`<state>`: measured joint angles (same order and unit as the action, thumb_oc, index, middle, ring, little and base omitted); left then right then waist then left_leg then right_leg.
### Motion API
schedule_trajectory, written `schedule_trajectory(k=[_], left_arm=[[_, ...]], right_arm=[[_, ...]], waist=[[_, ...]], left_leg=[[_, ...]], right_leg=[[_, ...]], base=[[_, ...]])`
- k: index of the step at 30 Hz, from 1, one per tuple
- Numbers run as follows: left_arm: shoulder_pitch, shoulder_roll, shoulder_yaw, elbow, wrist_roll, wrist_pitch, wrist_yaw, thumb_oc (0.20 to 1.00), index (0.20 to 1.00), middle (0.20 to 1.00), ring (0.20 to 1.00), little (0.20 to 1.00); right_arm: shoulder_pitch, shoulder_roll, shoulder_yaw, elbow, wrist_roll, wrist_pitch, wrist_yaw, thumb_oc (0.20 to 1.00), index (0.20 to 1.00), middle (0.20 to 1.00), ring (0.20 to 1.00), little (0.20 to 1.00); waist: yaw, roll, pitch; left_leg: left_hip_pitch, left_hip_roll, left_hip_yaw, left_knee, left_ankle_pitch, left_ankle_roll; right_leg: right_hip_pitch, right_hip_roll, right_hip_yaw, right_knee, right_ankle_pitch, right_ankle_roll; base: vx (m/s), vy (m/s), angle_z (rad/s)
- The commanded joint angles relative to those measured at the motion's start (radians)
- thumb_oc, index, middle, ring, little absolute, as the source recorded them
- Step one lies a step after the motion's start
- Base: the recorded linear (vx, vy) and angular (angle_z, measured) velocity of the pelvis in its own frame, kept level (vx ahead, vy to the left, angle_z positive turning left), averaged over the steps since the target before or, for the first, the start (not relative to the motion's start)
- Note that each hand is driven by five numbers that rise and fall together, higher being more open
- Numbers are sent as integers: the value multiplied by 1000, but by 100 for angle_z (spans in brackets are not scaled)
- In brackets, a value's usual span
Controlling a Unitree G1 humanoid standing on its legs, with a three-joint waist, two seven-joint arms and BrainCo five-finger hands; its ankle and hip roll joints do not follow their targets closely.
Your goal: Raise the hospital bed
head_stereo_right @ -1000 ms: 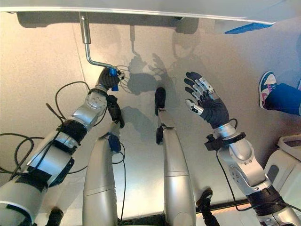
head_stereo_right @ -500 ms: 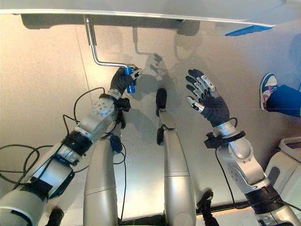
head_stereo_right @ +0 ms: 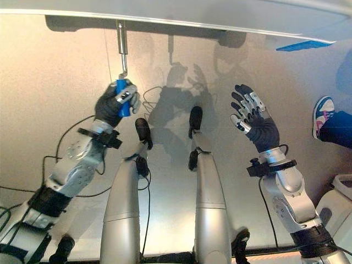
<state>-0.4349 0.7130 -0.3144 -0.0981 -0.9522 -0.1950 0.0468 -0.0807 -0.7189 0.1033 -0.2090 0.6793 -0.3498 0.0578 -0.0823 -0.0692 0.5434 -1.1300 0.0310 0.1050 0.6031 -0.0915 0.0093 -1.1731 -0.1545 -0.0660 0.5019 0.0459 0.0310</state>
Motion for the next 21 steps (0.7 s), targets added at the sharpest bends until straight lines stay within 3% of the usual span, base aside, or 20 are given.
schedule_trajectory(k=[1, 6, 11, 15, 17, 19, 21], left_arm=[[47, 1, 100, -170, -25, -129, -36, 200, 200, 200, 200, 200], [120, 28, 224, -164, -5, -164, 1, 200, 200, 200, 200, 200], [191, 80, 345, -88, 118, -186, 84, 200, 200, 200, 200, 200], [221, 172, 371, -40, 289, -162, 144, 200, 200, 200, 200, 200], [210, 179, 363, -11, 327, -154, 165, 200, 200, 200, 200, 200], [134, 182, 317, 93, 460, -126, 218, 200, 200, 200, 200, 200], [109, 178, 301, 111, 476, -123, 221, 200, 200, 200, 200, 200]], right_arm=[[54, -31, -60, -95, 0, -49, 20, 1000, 1000, 1000, 1000, 1000], [70, -34, -82, -95, 8, -52, 27, 1000, 1000, 1000, 1000, 1000], [77, -40, -89, -84, 4, -55, 29, 1000, 1000, 1000, 1000, 1000], [93, -50, -93, -80, -12, -58, 28, 1000, 1000, 1000, 1000, 1000], [91, -52, -87, -78, -18, -60, 27, 1000, 1000, 1000, 1000, 1000], [78, -56, -73, -65, -37, -56, 24, 1000, 1000, 1000, 1000, 1000], [75, -56, -71, -62, -36, -55, 26, 1000, 1000, 1000, 1000, 1000]], waist=[[-4, 67, -23], [6, 74, -23], [14, 85, -23], [18, 90, -23], [17, 89, -23], [9, 83, -23], [7, 81, -23]], left_leg=[[13, 2, -101, -82, 44, -80], [20, 4, -100, -82, 42, -81], [22, 5, -100, -75, 37, -78], [22, 6, -99, -68, 34, -77], [21, 6, -98, -65, 33, -76], [19, 10, -94, -61, 29, -77], [17, 10, -93, -60, 30, -77]], right_leg=[[51, -54, -11, 64, -82, 114], [60, -60, -13, 63, -85, 113], [61, -62, -13, 69, -88, 111], [61, -63, -11, 77, -91, 112], [60, -63, -9, 77, -92, 112], [58, -66, -7, 79, -94, 114], [57, -66, -7, 79, -94, 114]], base=[[0, 0, 0], [0, 0, 0], [0, 0, 0], [4, 4, -1], [5, 4, -2], [0, 0, 0], [0, 0, 0]])
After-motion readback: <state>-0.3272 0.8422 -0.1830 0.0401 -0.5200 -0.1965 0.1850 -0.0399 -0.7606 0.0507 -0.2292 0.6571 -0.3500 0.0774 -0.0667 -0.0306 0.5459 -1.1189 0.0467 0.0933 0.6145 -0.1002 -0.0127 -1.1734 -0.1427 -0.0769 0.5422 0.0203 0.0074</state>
